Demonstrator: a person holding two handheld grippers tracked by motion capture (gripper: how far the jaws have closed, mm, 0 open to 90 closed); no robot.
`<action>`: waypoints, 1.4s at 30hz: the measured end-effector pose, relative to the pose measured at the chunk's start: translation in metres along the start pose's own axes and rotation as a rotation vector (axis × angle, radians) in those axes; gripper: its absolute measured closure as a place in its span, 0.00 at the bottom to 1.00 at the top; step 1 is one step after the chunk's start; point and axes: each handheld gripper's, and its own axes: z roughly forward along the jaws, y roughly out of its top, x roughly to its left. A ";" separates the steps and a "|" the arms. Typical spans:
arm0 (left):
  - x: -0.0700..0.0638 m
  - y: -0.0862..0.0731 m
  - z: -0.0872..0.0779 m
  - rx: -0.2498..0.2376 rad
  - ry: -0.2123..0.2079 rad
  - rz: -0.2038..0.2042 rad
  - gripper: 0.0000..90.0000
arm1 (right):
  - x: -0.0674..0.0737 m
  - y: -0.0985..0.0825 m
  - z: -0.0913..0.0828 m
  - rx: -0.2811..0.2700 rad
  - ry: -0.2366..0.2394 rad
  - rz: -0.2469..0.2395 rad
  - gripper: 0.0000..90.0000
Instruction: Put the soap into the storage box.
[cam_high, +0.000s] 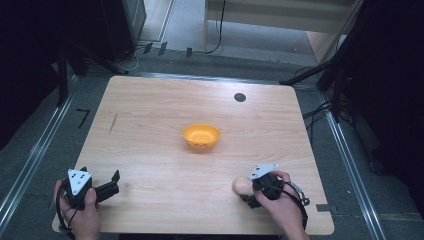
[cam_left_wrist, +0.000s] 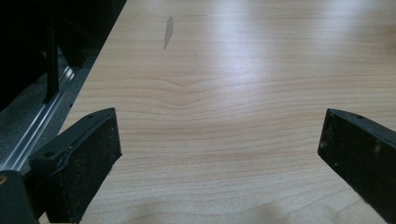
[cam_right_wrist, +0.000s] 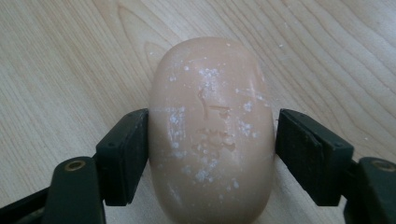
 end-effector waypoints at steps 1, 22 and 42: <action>0.000 0.000 0.000 0.000 0.001 -0.001 0.00 | 0.000 0.000 0.001 0.002 0.001 -0.005 0.32; 0.000 0.000 0.000 -0.003 -0.005 -0.004 0.00 | -0.002 0.001 0.000 0.016 -0.010 -0.039 0.37; 0.000 0.000 0.000 -0.008 -0.005 0.004 0.00 | -0.011 0.019 -0.013 0.006 0.038 -0.070 0.37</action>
